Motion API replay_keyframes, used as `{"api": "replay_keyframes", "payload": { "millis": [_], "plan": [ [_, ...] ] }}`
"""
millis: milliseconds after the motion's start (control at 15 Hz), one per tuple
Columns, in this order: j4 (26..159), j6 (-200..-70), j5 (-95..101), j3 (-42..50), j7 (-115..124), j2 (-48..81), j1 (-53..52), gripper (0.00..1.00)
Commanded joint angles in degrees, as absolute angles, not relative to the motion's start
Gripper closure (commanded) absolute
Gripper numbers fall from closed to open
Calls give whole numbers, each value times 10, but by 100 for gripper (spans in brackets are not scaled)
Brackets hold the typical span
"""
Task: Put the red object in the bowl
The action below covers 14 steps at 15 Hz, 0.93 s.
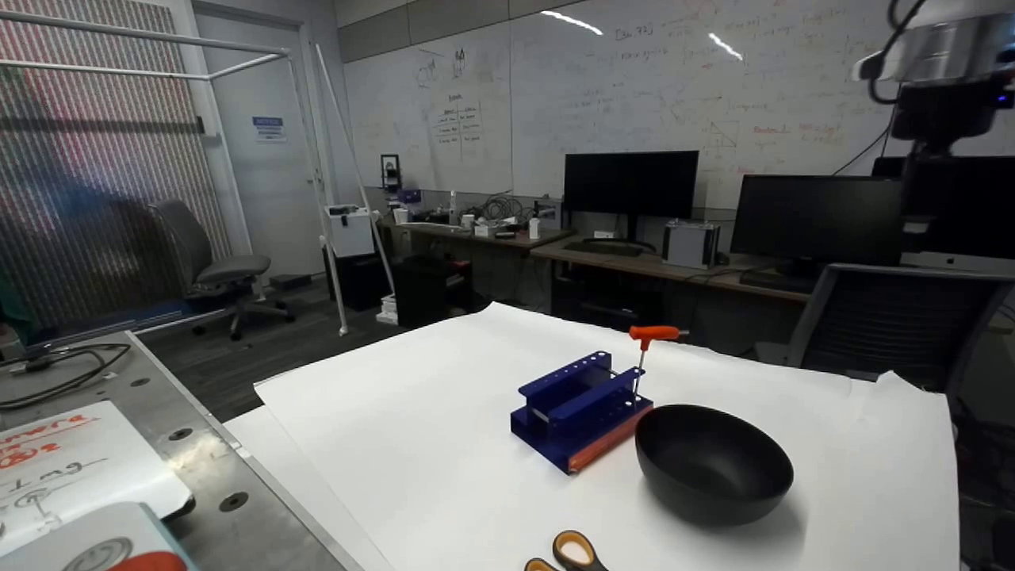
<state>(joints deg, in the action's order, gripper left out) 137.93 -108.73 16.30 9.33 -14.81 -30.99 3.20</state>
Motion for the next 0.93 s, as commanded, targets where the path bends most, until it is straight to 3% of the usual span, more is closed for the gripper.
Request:
{"api": "replay_keyframes", "payload": {
  "millis": [0,400,867],
  "plan": [
    [1277,-1112,139,75,-172,-162,0,0],
    [1139,-1101,126,33,-229,29,-15,0],
    [1050,-1096,87,2,-278,137,2,0]
  ]
}}
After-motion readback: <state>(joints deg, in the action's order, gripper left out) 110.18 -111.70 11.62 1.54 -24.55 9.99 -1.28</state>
